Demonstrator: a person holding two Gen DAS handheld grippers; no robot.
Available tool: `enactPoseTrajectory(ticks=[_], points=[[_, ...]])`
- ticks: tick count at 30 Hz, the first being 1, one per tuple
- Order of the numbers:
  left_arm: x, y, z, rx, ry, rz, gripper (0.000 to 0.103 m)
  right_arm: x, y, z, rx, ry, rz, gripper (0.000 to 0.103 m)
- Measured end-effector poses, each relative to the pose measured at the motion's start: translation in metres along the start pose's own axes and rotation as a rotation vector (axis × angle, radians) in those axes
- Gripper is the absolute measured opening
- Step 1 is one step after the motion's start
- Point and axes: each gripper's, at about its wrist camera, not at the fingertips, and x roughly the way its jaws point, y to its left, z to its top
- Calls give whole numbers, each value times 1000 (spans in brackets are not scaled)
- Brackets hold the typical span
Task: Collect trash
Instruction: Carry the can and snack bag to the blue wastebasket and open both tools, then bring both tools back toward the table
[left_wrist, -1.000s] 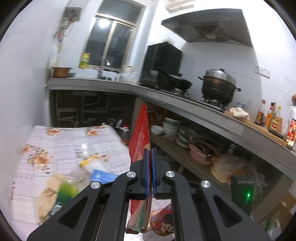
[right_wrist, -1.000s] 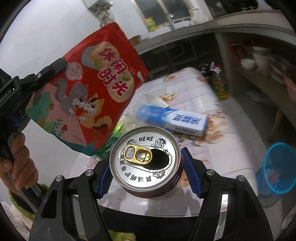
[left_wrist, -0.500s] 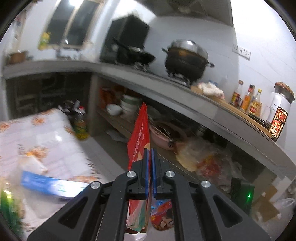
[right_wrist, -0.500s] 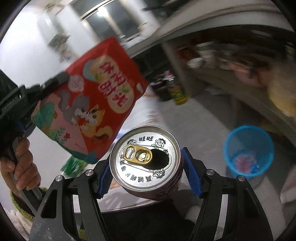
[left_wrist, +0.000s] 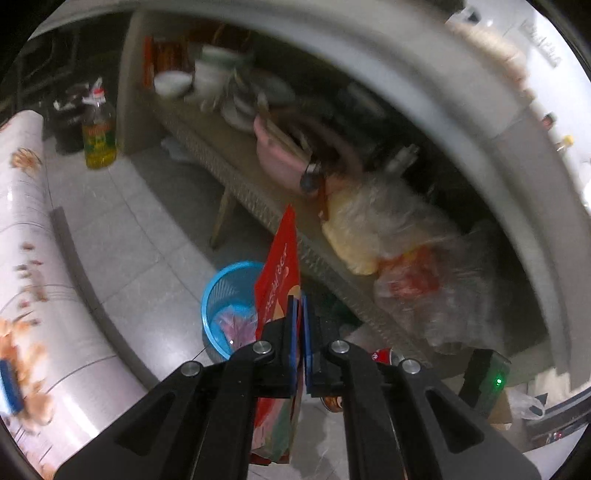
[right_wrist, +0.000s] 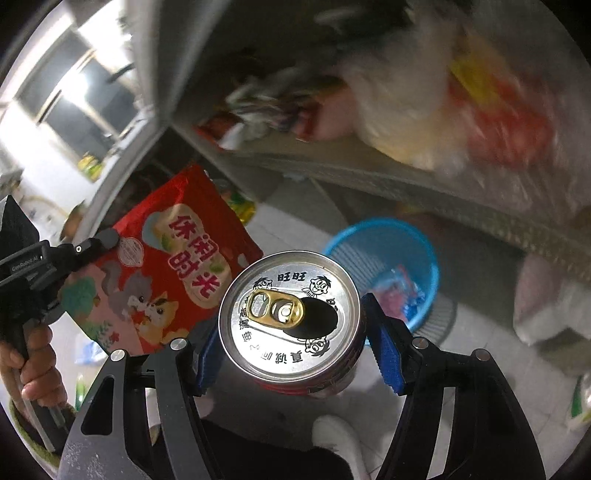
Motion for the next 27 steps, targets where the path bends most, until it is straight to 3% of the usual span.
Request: enactPoseTrajectory(ticks=[5,9,11,12,13,15,18,27], points=[[80,-1,17,-6,97,68,3,45,-28,9,57,56,-45,64],[129,-1,28,30,132,115,4,80,-41,18,77,77,-77,64],[152,1,33,49,154,159,28,97,-47,23,88,86,-92,66],[163,3,35,51,162,187,52,109,-53,26,99,101,-97,68],[171,7,37,44,153,227,55,118,-57,27,105,114,-103,70],[170,12,38,30,134,255,55,136,-65,25,120,140,-113,70],[156,19,38,5,121,240,56,146,-68,20,121,155,-123,70],[63,10,36,35,-9,202,62,114,-55,8,71,123,-103,70]])
